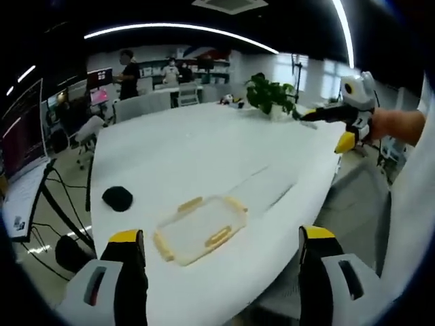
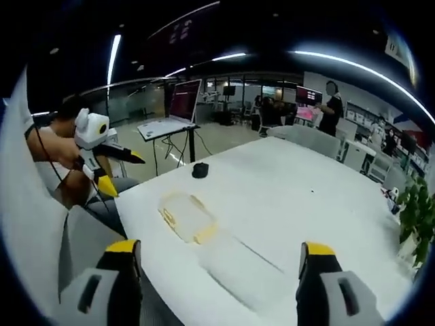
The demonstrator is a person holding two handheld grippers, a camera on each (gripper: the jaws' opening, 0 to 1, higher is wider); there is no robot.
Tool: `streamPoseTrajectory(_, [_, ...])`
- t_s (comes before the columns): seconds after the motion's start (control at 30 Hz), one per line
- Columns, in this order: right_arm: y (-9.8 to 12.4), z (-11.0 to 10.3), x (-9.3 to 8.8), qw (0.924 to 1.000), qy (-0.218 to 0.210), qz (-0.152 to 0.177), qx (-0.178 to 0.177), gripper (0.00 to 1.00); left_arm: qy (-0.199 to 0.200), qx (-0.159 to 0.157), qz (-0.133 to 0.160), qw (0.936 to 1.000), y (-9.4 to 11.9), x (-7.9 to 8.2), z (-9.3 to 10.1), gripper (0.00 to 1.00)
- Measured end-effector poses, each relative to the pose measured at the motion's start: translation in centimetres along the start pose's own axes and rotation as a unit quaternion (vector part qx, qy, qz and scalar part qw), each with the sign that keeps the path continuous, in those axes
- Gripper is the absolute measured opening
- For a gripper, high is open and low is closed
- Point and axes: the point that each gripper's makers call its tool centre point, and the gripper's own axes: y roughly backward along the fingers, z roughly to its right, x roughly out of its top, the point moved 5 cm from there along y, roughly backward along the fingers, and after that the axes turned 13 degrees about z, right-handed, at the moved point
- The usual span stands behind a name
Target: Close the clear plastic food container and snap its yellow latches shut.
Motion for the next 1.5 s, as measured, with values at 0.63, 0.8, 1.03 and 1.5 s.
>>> streamPoseTrajectory(0.63, [-3.1, -1.0, 0.4, 0.9988, 0.010, -0.012, 0.047, 0.91, -0.011, -0.061, -0.005, 0.9981, -1.5, 0.0, -1.7, 0.91])
streamPoseTrajectory(0.8, [-3.9, -1.2, 0.1, 0.9977, 0.033, -0.024, 0.054, 0.87, -0.030, -0.080, -0.016, 0.9962, -1.9, -0.4, -1.8, 0.90])
streamPoseTrajectory(1.03, [-5.3, -1.6, -0.1, 0.9942, 0.062, -0.038, 0.079, 0.85, -0.063, -0.111, -0.031, 0.9913, -2.1, -0.7, -2.5, 0.89])
streamPoseTrajectory(1.5, [-7.7, -2.5, -0.4, 0.9845, 0.097, -0.055, 0.135, 0.85, -0.102, -0.151, -0.052, 0.9819, -2.8, -1.0, -4.8, 0.86])
